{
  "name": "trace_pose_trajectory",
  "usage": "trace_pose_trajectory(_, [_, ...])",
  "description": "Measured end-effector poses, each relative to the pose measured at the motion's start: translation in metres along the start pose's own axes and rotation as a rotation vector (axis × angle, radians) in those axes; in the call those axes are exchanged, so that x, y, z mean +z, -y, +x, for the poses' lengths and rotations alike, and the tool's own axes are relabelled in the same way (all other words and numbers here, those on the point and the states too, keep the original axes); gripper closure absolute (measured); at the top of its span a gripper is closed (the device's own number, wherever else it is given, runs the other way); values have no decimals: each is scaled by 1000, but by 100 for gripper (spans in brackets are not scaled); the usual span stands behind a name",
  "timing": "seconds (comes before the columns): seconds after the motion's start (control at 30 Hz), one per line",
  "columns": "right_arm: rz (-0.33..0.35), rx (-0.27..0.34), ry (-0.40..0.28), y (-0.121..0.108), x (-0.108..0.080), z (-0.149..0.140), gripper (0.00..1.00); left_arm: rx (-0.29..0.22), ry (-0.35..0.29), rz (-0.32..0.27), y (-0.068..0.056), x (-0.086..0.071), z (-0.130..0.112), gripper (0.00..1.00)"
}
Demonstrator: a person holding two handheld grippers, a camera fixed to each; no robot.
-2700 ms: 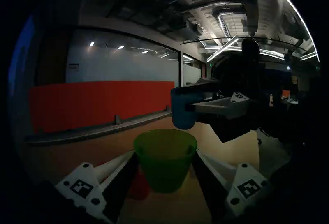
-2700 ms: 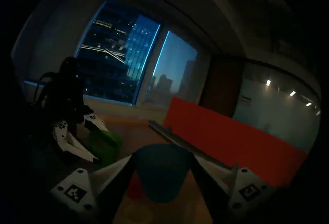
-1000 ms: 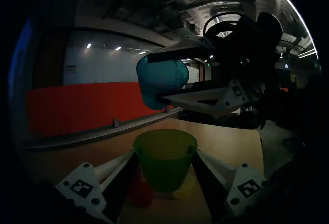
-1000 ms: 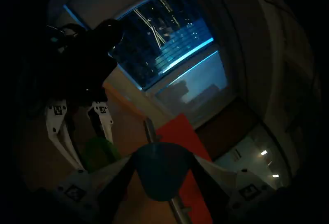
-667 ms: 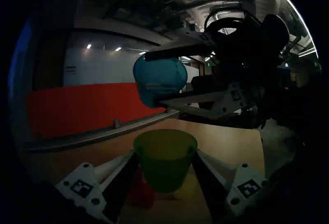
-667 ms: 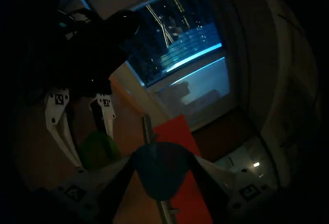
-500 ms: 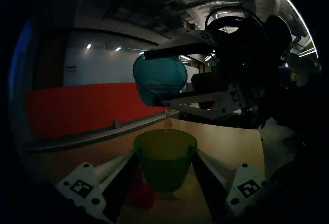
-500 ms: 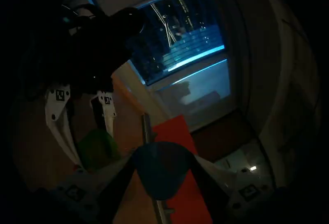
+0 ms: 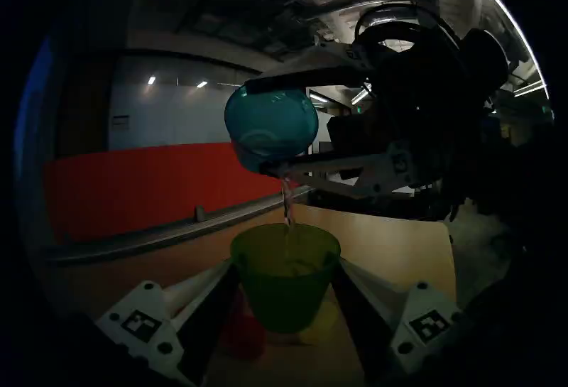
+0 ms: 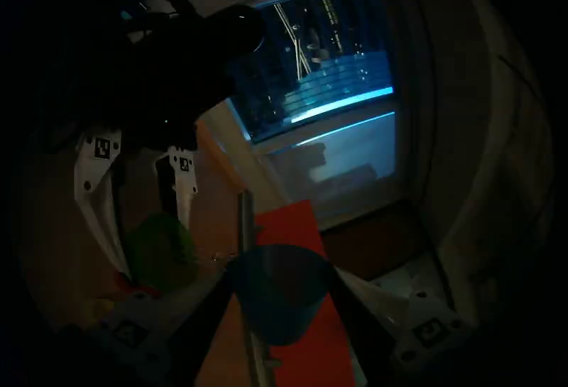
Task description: Pour water
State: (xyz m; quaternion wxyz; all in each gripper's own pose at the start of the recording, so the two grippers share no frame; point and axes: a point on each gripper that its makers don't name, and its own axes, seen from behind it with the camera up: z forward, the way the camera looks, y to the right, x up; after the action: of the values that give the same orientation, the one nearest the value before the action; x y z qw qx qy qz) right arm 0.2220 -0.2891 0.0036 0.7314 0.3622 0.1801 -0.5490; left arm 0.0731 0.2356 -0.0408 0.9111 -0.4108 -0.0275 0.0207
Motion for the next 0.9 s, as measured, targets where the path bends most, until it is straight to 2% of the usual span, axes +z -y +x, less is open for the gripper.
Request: trace_pose_trajectory(0.9, [-46, -147, 8, -20, -1, 3, 6, 8, 6, -2, -4, 1, -2, 16])
